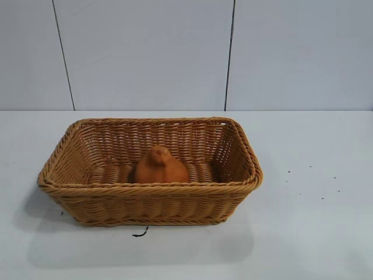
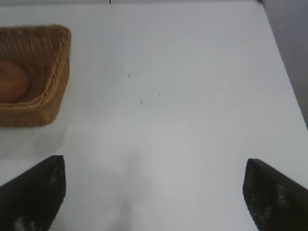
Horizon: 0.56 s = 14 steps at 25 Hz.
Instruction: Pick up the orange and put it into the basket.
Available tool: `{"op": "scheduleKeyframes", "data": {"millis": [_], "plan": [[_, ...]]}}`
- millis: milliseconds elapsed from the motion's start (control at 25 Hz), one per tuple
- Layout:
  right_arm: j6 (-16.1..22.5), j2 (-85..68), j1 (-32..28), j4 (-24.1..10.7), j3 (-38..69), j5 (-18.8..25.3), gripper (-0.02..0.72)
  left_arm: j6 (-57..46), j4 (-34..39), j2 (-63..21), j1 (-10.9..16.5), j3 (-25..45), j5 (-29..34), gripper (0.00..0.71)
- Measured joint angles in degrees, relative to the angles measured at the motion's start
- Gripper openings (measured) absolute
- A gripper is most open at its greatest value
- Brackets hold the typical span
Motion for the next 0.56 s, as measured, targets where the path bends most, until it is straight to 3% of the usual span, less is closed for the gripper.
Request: {"op": "scheduleKeyframes", "data": {"millis": [560], "plan": [[0.00, -1.55, 0.00, 0.00, 0.06, 0.10, 0.694, 0.00, 0.00, 0.00, 0.00, 0.00, 0.00, 0.696]]}}
